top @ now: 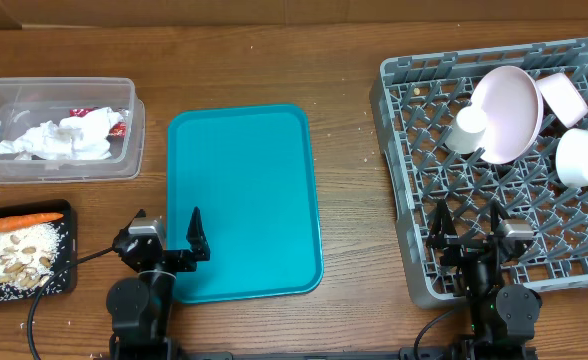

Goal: Sort waste into correct bins and load items into the dishwasher

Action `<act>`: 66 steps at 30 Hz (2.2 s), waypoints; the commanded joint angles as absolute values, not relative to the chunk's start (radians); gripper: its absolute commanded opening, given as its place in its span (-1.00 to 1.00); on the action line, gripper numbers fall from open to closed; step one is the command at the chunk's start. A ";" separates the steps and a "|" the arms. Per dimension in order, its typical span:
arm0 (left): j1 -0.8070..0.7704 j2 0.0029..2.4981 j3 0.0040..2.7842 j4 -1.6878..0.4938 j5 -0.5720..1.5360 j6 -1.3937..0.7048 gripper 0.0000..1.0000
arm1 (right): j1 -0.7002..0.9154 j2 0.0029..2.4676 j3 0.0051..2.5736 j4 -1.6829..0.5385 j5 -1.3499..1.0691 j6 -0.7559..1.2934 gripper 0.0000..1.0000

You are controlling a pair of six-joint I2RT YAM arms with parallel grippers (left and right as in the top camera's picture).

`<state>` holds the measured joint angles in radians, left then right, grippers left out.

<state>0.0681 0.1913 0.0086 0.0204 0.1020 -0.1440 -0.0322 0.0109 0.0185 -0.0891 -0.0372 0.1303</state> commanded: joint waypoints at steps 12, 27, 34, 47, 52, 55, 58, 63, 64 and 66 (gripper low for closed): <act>0.074 0.002 0.005 -0.071 0.091 -0.089 1.00 | -0.037 0.003 0.008 -0.082 -0.030 0.126 1.00; 0.074 0.004 0.005 -0.072 0.075 -0.089 1.00 | -0.037 0.003 0.008 -0.082 -0.030 0.126 1.00; 0.074 0.004 0.005 -0.072 0.075 -0.089 1.00 | -0.037 0.003 0.008 -0.082 -0.030 0.126 1.00; 0.074 0.004 0.005 -0.072 0.075 -0.089 1.00 | -0.037 0.003 0.008 -0.082 -0.030 0.126 1.00; 0.074 0.004 0.005 -0.072 0.075 -0.089 1.00 | -0.037 0.003 0.008 -0.082 -0.030 0.126 1.00; 0.074 0.004 0.005 -0.071 0.075 -0.089 1.00 | -0.037 0.003 0.008 -0.082 -0.030 0.126 1.00; 0.074 0.004 0.005 -0.072 0.075 -0.089 1.00 | -0.037 0.003 0.008 -0.082 -0.030 0.126 1.00; 0.074 0.004 0.005 -0.072 0.075 -0.089 1.00 | -0.037 0.003 0.008 -0.082 -0.030 0.126 1.00; 0.074 0.004 0.005 -0.072 0.075 -0.089 1.00 | -0.037 0.003 0.008 -0.082 -0.030 0.126 1.00; 0.074 0.004 0.005 -0.072 0.075 -0.089 1.00 | -0.037 0.003 0.008 -0.082 -0.030 0.126 1.00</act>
<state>0.0681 0.0166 0.0086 -0.0677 0.0898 -0.1036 -0.0322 0.0109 0.0185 -0.0895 -0.0364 0.1299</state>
